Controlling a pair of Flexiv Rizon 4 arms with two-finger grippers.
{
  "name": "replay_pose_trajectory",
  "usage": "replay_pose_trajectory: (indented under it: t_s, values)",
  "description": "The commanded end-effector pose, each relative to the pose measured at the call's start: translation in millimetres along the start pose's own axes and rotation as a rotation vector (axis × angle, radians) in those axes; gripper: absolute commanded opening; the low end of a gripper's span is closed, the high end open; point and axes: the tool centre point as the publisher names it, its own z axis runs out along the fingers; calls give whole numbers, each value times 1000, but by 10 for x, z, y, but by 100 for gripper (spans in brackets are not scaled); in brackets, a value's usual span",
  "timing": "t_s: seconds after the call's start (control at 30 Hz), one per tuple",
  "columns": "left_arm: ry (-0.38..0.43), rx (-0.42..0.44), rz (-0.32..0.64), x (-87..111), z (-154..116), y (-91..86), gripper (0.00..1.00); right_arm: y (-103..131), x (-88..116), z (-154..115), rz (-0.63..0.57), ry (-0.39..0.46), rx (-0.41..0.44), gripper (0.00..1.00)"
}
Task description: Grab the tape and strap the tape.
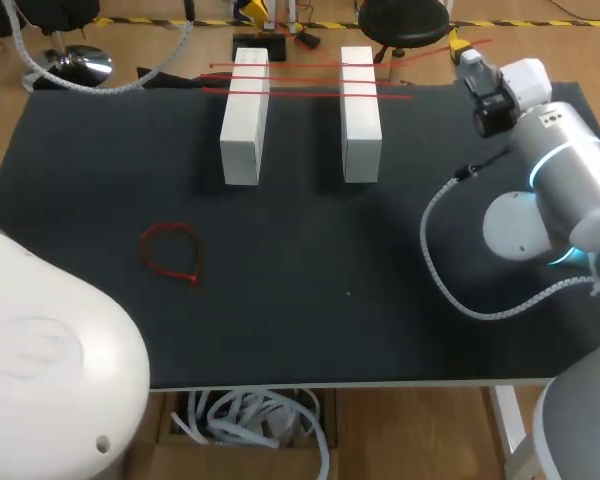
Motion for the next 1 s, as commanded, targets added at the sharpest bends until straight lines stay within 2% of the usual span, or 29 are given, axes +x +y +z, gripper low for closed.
replay_pose_trajectory:
  t_s: [0.03, 0.1, 0.23, 0.43, 0.57, 0.87, 1.0]
  values:
    - [-14, -157, -9, 69, 13, -125, 0, 41, 18, 21, -4, 2, 15, 0]
    - [-6, -205, -26, 82, 21, -134, 0, 44, 26, 21, -9, 3, 18, 0]
    - [-1, -211, -41, 96, 31, -136, 0, 44, 29, 18, -13, 1, 20, 0]
    - [15, -278, -21, 118, 49, -213, 0, 34, 25, 4, -14, -2, 25, 0]
    - [47, -354, -32, 122, 70, -247, 0, 31, 25, 2, -15, -1, 25, 0]
    - [81, -388, -78, 128, 94, -229, 0, 23, 27, -10, -20, 5, 29, 0]
    - [86, -377, -83, 126, 101, -216, 0, 23, 26, -10, -23, 9, 29, 0]
